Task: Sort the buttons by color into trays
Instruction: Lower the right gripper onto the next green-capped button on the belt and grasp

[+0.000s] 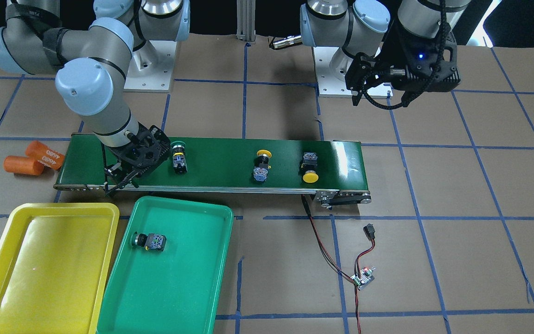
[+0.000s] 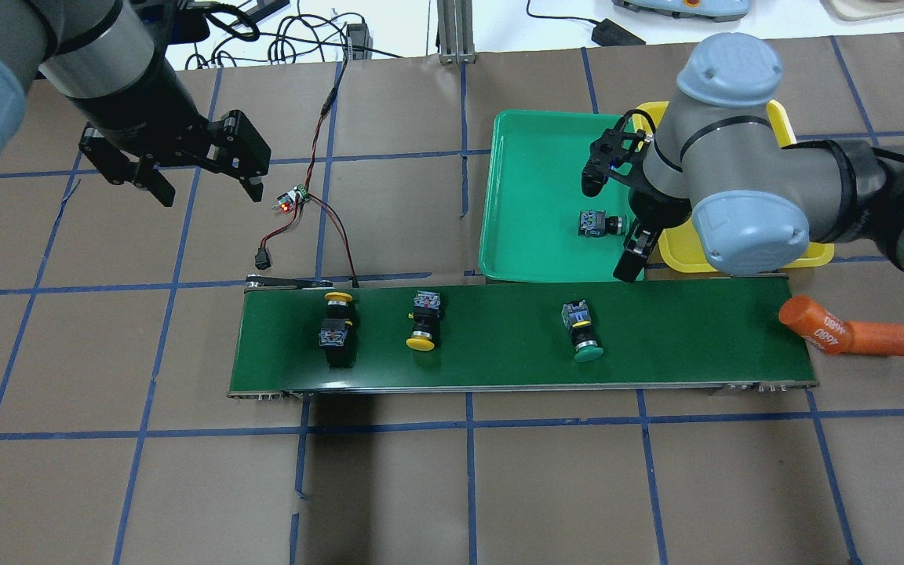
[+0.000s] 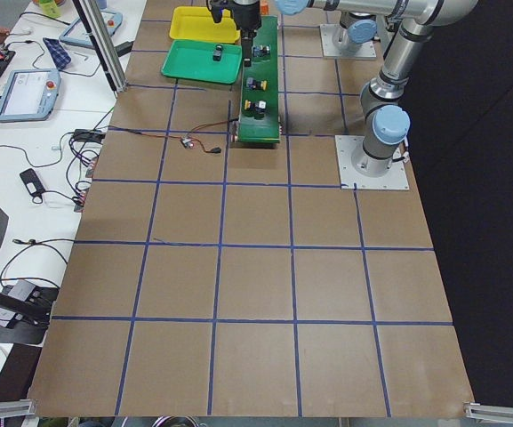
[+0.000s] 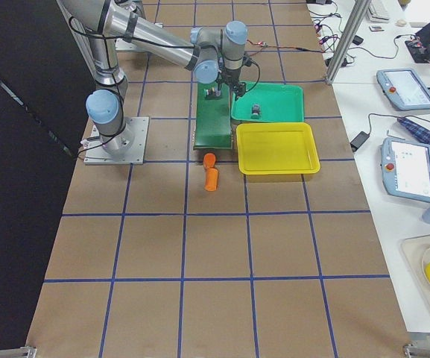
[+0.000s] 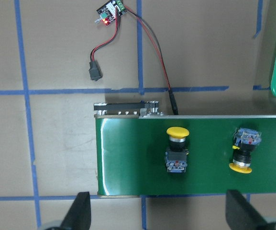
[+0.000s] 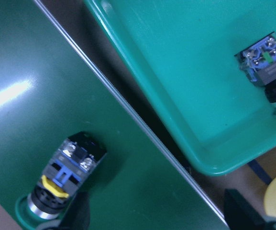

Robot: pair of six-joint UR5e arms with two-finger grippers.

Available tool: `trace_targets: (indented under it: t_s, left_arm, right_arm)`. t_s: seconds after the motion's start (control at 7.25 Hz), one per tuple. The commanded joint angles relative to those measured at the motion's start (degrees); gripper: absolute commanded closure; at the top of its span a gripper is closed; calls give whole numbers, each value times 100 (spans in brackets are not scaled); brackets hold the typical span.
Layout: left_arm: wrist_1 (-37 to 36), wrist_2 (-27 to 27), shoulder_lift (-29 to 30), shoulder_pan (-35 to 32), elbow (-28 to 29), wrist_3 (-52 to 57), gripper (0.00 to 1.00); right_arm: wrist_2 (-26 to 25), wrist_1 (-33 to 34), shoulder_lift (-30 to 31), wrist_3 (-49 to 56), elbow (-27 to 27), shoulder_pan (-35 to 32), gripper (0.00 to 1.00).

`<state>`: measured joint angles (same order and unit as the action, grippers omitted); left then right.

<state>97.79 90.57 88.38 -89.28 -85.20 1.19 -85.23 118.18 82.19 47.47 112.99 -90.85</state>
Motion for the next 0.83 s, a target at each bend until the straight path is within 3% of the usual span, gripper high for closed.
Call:
trace_targets:
  t_s: [0.0,0.28,0.41,0.55,0.69]
  left_arm:
    - [83,-40,22,7,310,13,0]
    - [65,-22,74,-2,267,-4,0]
    - [65,-22,31,-11,241,-13,0]
    - [56,4,31,-11,205,13,0]
    - [-118,-22,109,-19,214,22,0]
  right_arm:
    - [7,21,17,-954,110,-265,4]
    - [-29,12,-53,-1057,232,-310,6]
    - [-20,21,-36,-1082,389,-310,20]
    - [-20,30,-36,-1082,461,-310,24]
    - [-11,39,-36,-1065,461,-310,38]
